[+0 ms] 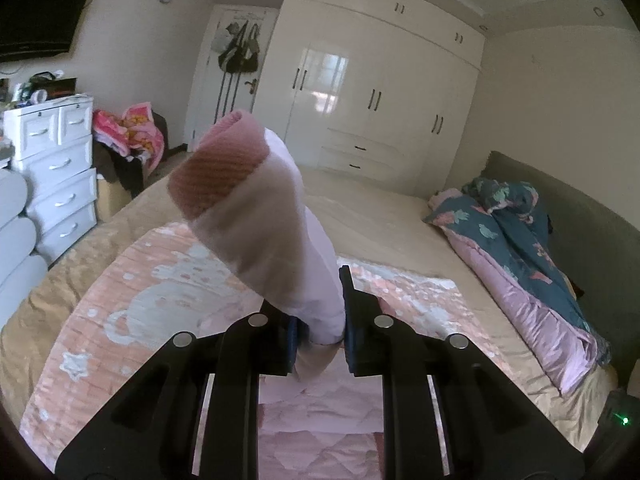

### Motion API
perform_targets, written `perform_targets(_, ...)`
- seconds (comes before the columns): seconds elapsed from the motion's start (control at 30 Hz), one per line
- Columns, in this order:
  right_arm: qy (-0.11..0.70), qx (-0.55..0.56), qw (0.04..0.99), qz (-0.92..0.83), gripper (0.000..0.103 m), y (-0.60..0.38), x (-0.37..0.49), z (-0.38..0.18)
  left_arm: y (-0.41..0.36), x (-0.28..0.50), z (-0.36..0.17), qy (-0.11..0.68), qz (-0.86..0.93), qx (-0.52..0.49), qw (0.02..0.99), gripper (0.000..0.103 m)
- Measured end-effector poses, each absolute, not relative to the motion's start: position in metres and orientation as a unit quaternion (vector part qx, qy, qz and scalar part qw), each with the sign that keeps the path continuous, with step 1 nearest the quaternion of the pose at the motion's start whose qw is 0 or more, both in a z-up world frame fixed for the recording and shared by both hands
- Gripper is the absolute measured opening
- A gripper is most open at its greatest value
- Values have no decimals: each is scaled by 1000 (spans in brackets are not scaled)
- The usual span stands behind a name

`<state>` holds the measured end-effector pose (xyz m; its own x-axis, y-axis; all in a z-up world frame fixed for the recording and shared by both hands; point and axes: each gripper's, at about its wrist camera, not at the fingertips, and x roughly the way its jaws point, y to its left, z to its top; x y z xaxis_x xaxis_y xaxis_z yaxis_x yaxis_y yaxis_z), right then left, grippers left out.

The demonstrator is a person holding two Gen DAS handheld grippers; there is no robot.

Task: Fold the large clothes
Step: 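Lift the held sleeve up off the bed with the left tool, then lay the held sleeve across the jacket body and open the left tool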

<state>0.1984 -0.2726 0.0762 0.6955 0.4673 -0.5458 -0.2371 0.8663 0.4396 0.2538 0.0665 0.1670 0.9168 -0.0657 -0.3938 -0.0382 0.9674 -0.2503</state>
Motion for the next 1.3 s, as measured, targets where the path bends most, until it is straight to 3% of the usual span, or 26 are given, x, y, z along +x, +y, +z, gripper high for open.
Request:
perform_targets(0.6,345,192,905,157,99,-322,204,62,2,282,129,247,-59,-102,962,10)
perform_targets(1.3,360,237,896,112,99,-368,211,33,-72,299,31,352,-144,-49,924,14)
